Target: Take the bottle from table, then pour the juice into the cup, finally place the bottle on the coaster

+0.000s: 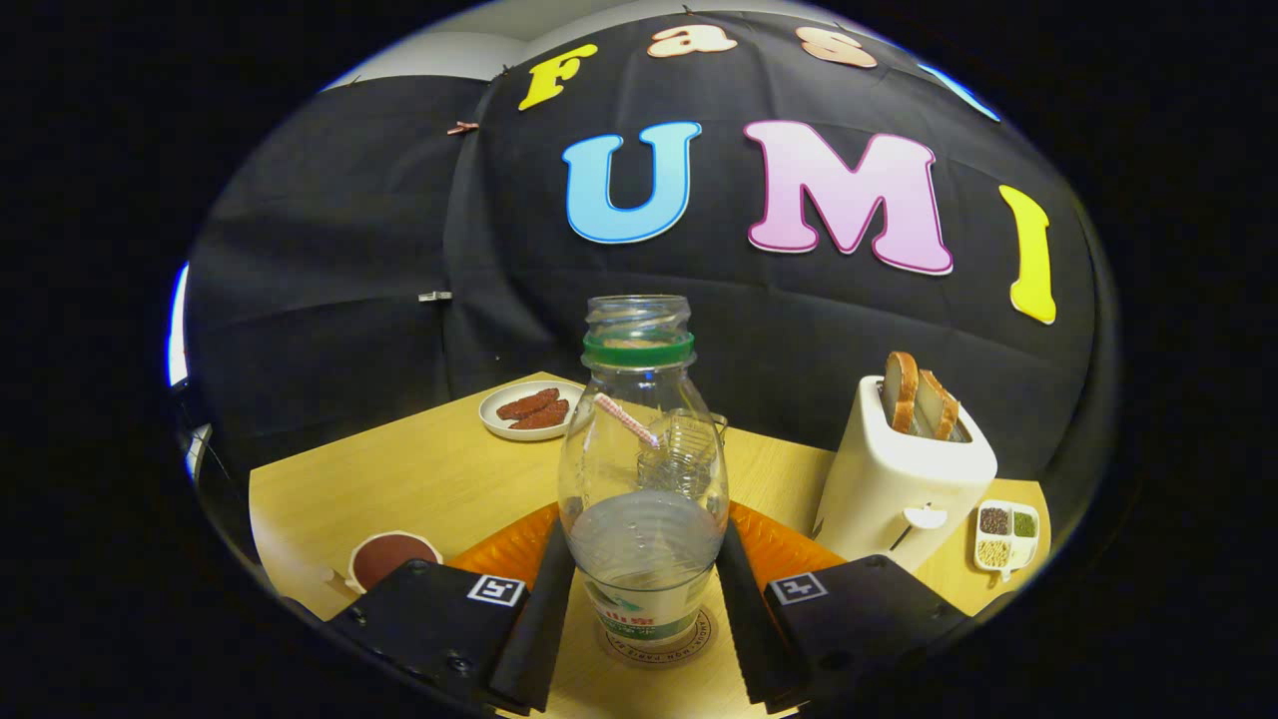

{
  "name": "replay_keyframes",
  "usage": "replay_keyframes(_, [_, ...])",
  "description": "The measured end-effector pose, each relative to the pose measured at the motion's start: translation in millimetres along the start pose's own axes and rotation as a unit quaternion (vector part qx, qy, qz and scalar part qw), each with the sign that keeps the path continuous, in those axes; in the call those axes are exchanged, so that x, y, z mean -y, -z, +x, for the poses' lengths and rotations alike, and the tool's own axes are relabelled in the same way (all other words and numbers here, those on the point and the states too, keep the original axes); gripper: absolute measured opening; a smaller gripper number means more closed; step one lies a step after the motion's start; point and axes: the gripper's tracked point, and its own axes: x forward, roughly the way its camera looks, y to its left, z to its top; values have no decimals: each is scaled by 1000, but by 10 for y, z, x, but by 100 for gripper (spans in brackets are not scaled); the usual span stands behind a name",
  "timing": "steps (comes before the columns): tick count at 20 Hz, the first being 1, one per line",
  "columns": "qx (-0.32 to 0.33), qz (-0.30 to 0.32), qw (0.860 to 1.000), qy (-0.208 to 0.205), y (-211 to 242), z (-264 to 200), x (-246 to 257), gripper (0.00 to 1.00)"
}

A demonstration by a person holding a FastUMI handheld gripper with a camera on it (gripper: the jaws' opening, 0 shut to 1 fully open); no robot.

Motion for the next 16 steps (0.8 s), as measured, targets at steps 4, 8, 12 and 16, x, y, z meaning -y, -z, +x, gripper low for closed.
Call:
replay_keyframes(4, [9,9,1000,5,68,59,60,74])
replay_keyframes(8, [-7,11,1000,4,248,119,58,76])
replay_keyframes(12, [-4,-2,1000,5,276,101,45,78])
replay_keyframes(16, [-15,-7,1000,13,323,82,73,80])
